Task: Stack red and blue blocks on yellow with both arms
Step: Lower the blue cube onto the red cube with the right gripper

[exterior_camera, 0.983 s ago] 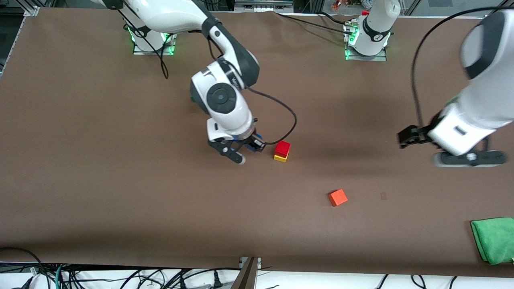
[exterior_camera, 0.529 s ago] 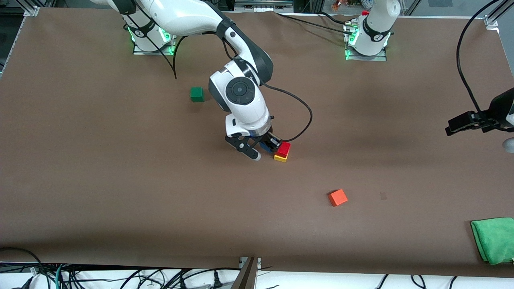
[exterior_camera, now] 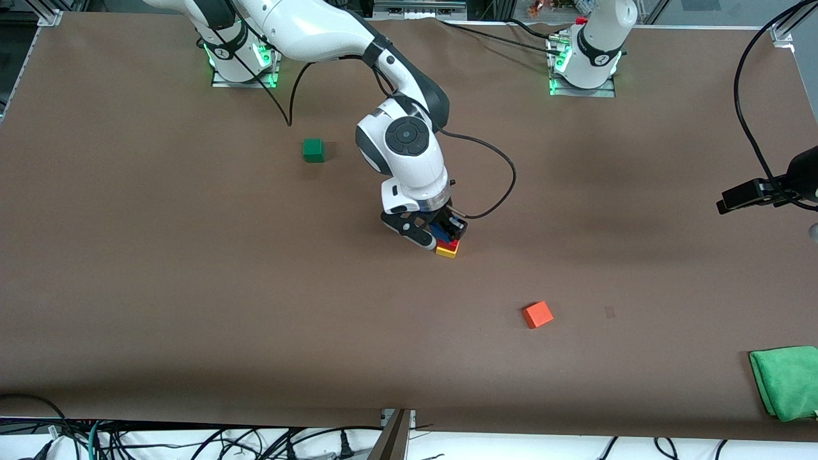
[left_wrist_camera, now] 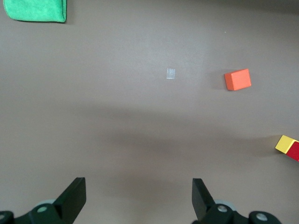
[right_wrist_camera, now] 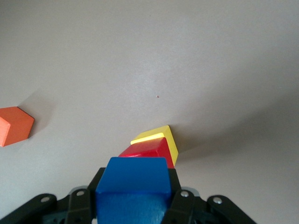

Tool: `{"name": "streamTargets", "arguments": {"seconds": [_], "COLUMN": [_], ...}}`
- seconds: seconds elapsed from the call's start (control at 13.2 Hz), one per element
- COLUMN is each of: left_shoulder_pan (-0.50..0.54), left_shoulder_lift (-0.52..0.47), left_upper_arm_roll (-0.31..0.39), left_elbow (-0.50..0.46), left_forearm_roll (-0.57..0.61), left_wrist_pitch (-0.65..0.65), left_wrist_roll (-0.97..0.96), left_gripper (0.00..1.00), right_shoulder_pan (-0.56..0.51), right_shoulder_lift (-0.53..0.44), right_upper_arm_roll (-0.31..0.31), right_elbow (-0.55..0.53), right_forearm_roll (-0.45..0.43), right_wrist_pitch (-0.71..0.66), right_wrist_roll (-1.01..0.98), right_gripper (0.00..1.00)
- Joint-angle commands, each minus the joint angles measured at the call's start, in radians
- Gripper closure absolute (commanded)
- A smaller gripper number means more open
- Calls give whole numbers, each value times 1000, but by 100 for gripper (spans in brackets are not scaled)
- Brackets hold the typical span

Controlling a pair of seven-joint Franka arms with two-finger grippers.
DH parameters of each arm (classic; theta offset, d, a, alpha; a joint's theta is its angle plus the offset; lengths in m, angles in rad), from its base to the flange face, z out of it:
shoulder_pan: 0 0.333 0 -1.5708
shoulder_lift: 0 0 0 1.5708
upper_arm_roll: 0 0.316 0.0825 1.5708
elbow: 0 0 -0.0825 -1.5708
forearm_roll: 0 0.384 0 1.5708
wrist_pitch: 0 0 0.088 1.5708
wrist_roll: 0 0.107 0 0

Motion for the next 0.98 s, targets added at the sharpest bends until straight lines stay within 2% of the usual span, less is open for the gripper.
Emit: {"name": "streamTargets", "arguments": {"seconds": [0.0,0.23,0.3,0.45,0.61,0.68,0.91], "left_shoulder_pan": [4,4,4,6,6,6,6], "left_shoulder_lift": [-18,-18,-18,-18,-18,-18,-18], "left_upper_arm_roll": [1,1,1,1,1,1,1], "left_elbow": [-20,-20,-20,-20,-20,-20,-20], "left_forearm_roll": [-17,-16,-16,-16,-16,-16,-16], "left_wrist_pitch": [5,5,5,5,5,5,5], "left_wrist_roll": [20,20,20,20,20,20,20], "left_gripper": [0,0,0,0,0,0,0], "right_shoulder_pan": [18,18,18,18,18,18,16], "right_shoulder_lift": [33,45,45,45,45,45,38], "right_upper_arm_roll": [-10,-10,-10,-10,-7,-8,-10], "right_elbow": [44,44,44,44,44,44,44], "right_forearm_roll": [-29,-32,-32,-32,-31,-31,-31], "right_wrist_pitch": [16,46,46,46,66,68,59], "right_wrist_roll": [27,27,27,27,32,35,30], "right_gripper": [68,67,62,47,19,1,1]}}
